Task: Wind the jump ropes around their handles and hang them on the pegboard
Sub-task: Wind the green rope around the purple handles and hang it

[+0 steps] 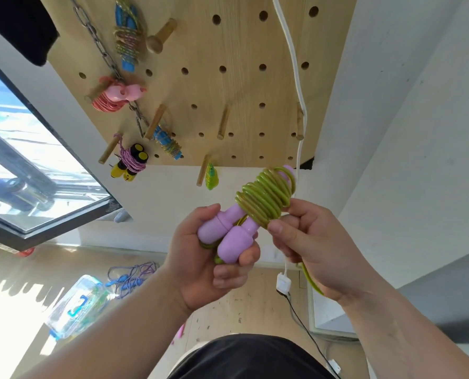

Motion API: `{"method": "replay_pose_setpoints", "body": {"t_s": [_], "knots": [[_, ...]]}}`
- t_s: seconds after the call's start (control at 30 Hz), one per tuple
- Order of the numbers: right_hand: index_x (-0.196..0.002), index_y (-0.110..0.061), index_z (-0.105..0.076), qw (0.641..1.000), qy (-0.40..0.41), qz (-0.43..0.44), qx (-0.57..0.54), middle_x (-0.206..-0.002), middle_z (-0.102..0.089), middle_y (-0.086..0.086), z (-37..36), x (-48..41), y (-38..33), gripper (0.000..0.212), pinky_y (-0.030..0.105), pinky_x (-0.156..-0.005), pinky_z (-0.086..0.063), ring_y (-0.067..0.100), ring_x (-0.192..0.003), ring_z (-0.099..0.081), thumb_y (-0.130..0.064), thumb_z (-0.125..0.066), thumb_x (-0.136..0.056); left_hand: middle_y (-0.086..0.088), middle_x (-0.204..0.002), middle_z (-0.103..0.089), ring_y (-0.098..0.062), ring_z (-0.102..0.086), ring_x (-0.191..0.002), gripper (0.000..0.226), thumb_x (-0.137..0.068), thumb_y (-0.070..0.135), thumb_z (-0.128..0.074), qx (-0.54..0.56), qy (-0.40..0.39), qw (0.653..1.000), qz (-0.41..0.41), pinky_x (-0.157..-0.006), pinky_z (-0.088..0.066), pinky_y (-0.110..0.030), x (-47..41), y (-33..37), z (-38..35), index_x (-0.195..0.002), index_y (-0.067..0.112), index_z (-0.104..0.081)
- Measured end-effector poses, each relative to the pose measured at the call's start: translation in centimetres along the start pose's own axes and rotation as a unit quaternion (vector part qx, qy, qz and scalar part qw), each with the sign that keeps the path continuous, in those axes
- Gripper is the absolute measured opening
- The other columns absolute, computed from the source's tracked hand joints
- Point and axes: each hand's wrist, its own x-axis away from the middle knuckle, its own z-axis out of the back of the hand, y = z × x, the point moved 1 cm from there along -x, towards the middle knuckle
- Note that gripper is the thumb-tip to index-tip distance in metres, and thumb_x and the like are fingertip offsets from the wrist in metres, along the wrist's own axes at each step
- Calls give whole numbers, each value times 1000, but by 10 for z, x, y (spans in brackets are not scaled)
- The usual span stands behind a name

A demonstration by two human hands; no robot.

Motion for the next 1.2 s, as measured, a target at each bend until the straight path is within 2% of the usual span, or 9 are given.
{"method": "replay_pose_setpoints", "body": {"t_s": [0.17,0.27,0.37,0.5,0.6,0.73,0.83,1.03,1.2], "knots": [[-115,-15,-69,997,72,10,-6,-53,-38,-1,-9,-3,11,32,16,-48,-33,12,-51,-33,-28,-69,-86,-30,-86,-69,-30,-59,-47,52,-79,49,-58,-200,225,952,-64,-39,-41,-26,-3,12,-9,-100,2,-70],[-114,-14,-71,993,119,-9,-17,-54,-31,0,-12,-7,16,20,21,-49,-30,15,-54,-28,-20,-67,-95,-3,-111,-70,-23,-69,-81,63,-63,53,-76,-474,329,790,-209,-58,-53,-29,4,12,0,-119,32,-57],[-101,-16,-74,990,130,-26,-49,-59,-29,5,-19,-9,17,13,22,-47,-26,15,-53,-24,-18,-62,-98,17,-119,-58,-13,-60,-91,75,-58,51,-87,-682,307,603,-278,-71,-50,-20,10,9,2,-121,40,-49],[-80,-23,-72,990,113,-36,-75,-63,-32,12,-31,-9,12,22,23,-47,-24,14,-52,-25,-20,-60,-98,5,-92,-64,-17,-60,-80,49,-60,28,-88,-679,309,528,-405,-66,-48,-26,11,14,0,-100,13,-64],[-92,-20,-71,995,76,-29,-60,-62,-47,9,-33,-7,8,19,21,-50,-31,13,-53,-33,-17,-54,-101,6,-81,-65,-16,-62,-74,37,-63,32,-83,-642,328,552,-419,-62,-52,-27,13,16,2,-91,14,-65],[-116,-14,-67,997,64,-32,-38,-69,-64,9,-30,-9,6,20,24,-54,-40,14,-56,-45,-10,-54,-101,-1,-68,-65,-20,-57,-56,22,-64,41,-76,-439,367,731,-371,-48,-48,-31,10,16,1,-76,26,-66],[-99,-9,-61,995,83,-37,-37,-66,-66,10,-29,-11,7,3,26,-51,-38,14,-51,-46,-9,-61,-97,-20,-69,-57,-25,-47,-49,16,-74,31,-67,-313,373,811,-323,-42,-36,-27,4,12,-2,-81,16,-64],[-95,-7,-53,995,98,-17,-7,-65,-66,8,-31,-10,7,12,27,-50,-40,15,-54,-49,-13,-64,-96,-26,-75,-60,-23,-42,-46,31,-101,31,-46,-149,351,896,-226,-39,-29,-24,-3,5,-14,-90,8,-64],[-130,-16,-44,988,92,-89,-83,-61,-57,2,-28,-15,6,39,28,-50,-37,13,-52,-43,-20,-64,-97,-22,-78,-59,-23,-45,-48,46,-102,38,-41,-74,306,935,-160,-37,-32,-24,-6,1,-18,-102,3,-71]]}}
